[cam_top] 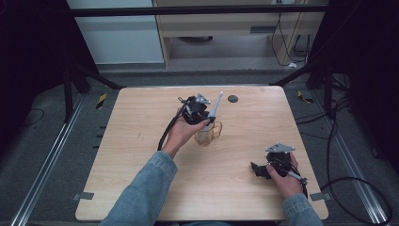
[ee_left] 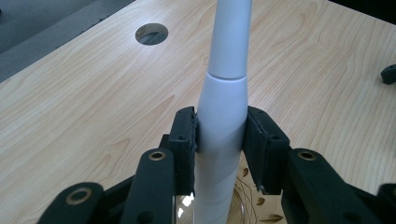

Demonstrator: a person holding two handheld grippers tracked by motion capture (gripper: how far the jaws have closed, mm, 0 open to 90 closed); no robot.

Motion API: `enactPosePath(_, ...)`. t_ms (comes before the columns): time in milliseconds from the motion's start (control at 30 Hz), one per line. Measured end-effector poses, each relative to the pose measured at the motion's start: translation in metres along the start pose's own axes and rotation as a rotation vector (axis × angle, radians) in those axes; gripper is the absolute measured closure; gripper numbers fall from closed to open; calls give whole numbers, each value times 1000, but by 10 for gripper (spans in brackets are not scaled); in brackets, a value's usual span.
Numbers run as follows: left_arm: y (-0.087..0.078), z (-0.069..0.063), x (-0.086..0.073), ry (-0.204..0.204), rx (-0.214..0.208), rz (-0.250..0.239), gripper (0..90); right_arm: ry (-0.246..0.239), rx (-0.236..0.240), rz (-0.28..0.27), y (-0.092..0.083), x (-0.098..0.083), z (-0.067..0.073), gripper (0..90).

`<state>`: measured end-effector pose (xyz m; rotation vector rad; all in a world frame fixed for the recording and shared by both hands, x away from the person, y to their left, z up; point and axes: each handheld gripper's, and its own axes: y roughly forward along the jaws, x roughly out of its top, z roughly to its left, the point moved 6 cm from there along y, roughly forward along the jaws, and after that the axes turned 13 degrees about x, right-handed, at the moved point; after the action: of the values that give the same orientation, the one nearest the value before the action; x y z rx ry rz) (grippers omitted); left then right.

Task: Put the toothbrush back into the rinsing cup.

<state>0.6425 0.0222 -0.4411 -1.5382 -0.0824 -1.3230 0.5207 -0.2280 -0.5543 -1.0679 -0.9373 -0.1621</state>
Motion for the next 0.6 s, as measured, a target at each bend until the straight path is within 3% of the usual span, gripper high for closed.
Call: enactPosePath(600,-8,3,2,3,15,-19,622,-1,0,0,0,0,0,3)
